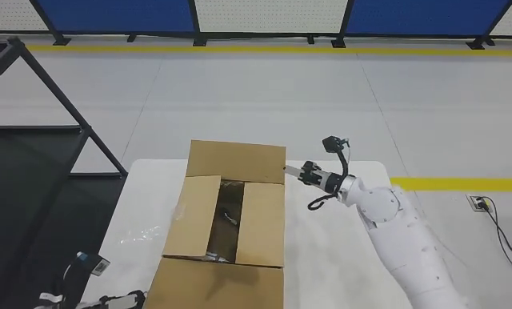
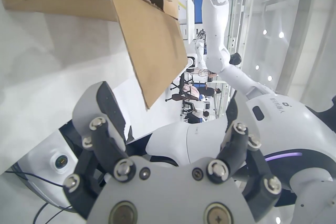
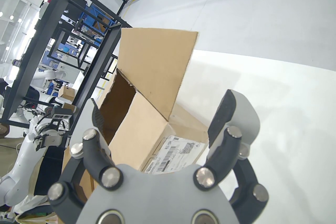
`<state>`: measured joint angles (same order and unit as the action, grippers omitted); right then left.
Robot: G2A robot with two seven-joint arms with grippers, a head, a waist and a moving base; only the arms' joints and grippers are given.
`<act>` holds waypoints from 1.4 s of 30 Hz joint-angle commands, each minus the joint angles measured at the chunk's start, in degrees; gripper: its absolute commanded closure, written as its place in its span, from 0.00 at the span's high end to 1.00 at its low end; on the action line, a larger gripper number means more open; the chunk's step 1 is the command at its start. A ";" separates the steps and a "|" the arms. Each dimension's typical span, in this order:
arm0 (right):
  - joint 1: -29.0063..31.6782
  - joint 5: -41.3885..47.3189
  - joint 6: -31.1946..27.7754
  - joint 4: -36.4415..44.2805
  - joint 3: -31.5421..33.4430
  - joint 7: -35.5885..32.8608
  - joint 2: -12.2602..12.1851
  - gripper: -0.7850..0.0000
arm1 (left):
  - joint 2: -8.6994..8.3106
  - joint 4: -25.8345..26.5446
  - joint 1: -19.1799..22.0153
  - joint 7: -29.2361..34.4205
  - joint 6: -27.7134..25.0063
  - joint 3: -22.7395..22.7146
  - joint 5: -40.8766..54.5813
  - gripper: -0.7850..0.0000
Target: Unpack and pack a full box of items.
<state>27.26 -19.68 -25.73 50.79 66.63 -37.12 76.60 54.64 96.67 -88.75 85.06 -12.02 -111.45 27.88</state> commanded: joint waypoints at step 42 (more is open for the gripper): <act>-8.73 10.22 -32.27 -10.81 -9.35 -4.25 3.91 1.00 | -1.09 6.05 -2.35 -7.48 0.41 -1.69 10.45 1.00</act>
<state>18.27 -9.54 -57.90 39.18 57.25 -41.15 80.64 53.55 102.73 -91.07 78.06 -11.70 -113.05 38.24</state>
